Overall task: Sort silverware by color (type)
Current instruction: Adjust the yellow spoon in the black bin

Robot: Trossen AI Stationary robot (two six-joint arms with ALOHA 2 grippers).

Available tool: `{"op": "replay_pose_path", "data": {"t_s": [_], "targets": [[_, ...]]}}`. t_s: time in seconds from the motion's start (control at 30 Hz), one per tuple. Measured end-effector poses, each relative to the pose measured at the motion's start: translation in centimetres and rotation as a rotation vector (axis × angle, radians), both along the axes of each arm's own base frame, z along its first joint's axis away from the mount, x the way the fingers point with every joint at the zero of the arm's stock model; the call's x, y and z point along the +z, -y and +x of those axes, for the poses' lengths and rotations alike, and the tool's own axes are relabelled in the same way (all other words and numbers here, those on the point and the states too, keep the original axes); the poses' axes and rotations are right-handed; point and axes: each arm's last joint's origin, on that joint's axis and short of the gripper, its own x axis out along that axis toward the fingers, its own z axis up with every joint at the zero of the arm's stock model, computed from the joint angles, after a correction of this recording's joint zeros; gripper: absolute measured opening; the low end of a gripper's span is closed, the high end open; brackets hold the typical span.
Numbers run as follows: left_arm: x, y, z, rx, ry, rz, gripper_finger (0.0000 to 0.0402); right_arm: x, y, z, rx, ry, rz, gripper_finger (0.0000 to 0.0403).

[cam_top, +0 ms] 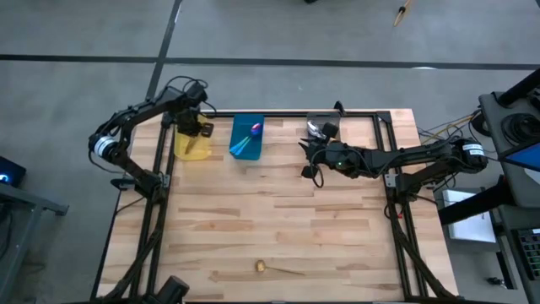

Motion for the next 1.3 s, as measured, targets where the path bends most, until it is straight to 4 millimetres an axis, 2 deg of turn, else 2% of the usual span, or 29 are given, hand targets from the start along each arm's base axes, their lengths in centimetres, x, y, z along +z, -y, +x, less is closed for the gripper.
{"op": "replay_pose_path", "data": {"t_s": [0.13, 0.27, 0.47, 0.57, 0.67, 0.83, 1.0, 1.13, 1.3], "targets": [[1.0, 1.5, 1.6, -0.093, 0.017, 0.052, 0.0029, 0.0, 0.0, 0.0, 0.000, 0.000, 0.000, 0.0047], [3.1, 4.5, 4.2, -0.235, 0.071, 0.190, 0.0029, 0.0, 0.0, 0.0, -0.003, 0.007, 0.008, 0.0047], [7.0, 11.2, 7.4, -0.483, 0.301, 0.390, 0.0029, 0.0, 0.0, 0.0, -0.033, 0.065, 0.082, 0.0047], [8.3, 14.9, 8.3, -0.578, 0.395, 0.492, 0.0029, -0.1, -0.2, 0.0, -0.030, 0.096, 0.166, 0.0047], [9.0, 18.4, 8.7, -0.645, 0.417, 0.603, 0.0030, -0.6, -0.5, 0.0, 0.015, 0.096, 0.287, 0.0047], [9.0, 23.6, 8.8, -0.782, 0.435, 0.726, 0.0030, -1.0, -1.2, 0.0, 0.108, 0.124, 0.534, 0.0047], [7.7, 28.1, 8.9, -0.930, 0.527, 0.743, 0.0030, -0.8, -3.1, 0.3, 0.201, 0.143, 0.686, 0.0047], [6.8, 30.6, 9.1, -0.989, 0.585, 0.762, 0.0030, 0.3, -4.9, 0.6, 0.248, 0.171, 0.738, 0.0047], [5.9, 32.3, 9.7, -1.011, 0.610, 0.789, 0.0030, 2.3, -7.4, 1.1, 0.317, 0.170, 0.781, 0.0047]]}}
